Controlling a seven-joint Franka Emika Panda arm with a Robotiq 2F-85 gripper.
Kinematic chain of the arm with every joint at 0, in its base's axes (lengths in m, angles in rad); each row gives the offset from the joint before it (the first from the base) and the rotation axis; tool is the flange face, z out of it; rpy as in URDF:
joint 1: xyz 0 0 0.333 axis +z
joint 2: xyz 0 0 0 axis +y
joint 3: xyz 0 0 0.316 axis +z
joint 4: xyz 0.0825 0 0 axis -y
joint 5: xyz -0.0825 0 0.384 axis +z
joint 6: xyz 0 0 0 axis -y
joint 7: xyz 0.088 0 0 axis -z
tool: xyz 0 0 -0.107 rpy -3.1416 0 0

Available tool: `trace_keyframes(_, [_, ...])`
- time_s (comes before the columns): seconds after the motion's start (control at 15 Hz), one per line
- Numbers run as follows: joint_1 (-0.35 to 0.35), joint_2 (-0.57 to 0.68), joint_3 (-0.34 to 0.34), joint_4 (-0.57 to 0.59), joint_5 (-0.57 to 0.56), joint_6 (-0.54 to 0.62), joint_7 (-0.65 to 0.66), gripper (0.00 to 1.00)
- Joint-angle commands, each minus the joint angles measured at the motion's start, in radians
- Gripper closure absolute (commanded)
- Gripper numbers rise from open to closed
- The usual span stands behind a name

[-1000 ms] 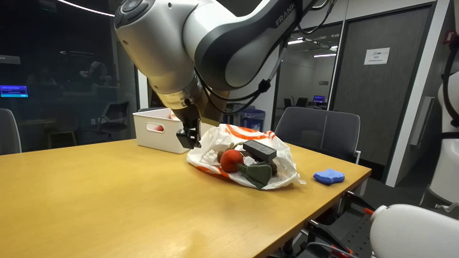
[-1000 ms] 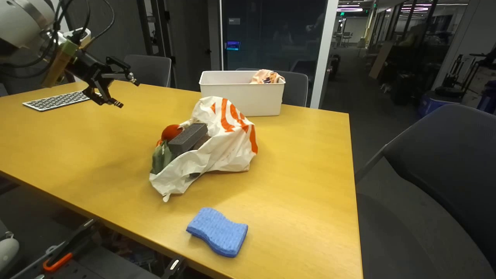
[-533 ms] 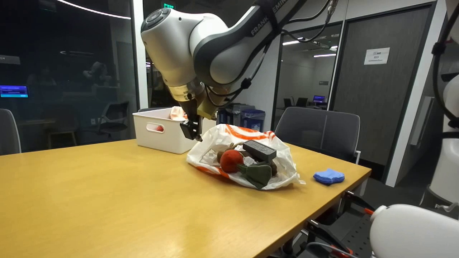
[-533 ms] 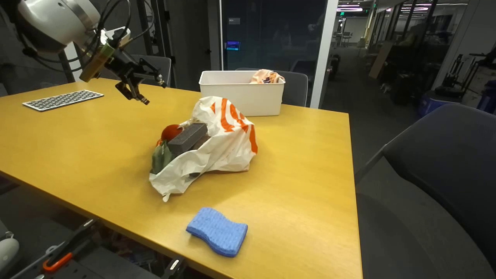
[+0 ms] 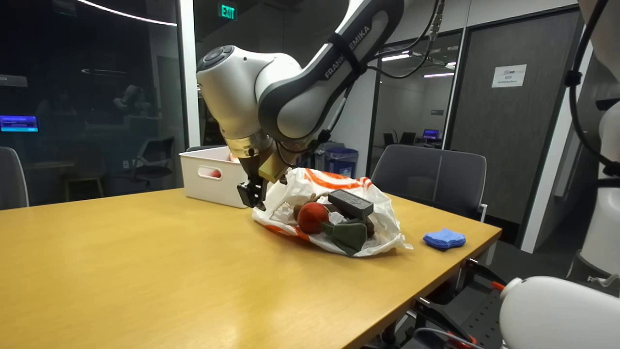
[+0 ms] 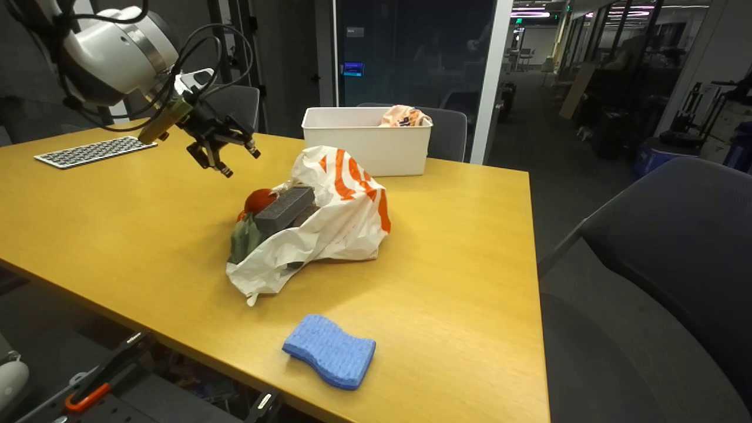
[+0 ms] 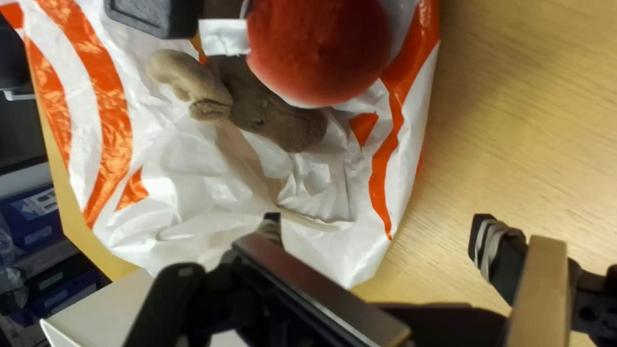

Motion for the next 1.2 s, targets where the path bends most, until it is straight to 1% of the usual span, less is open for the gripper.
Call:
trace_keyframes(0.0, [-0.025, -0.015, -0.020, -0.005, 0.021, 0.134, -0.027, 0.00])
trace_keyframes(0.07, [-0.033, -0.019, -0.027, -0.009, 0.027, 0.163, -0.033, 0.00])
trace_keyframes(0.27, [-0.058, -0.012, -0.052, -0.011, 0.050, 0.200, -0.046, 0.00])
trace_keyframes(0.6, [-0.097, 0.015, -0.078, -0.020, 0.183, 0.242, -0.115, 0.00])
trace_keyframes(0.93, [-0.083, 0.057, -0.104, -0.014, 0.269, 0.269, -0.177, 0.00])
trace_keyframes(1.13, [-0.077, 0.072, -0.132, -0.010, 0.282, 0.279, -0.199, 0.00])
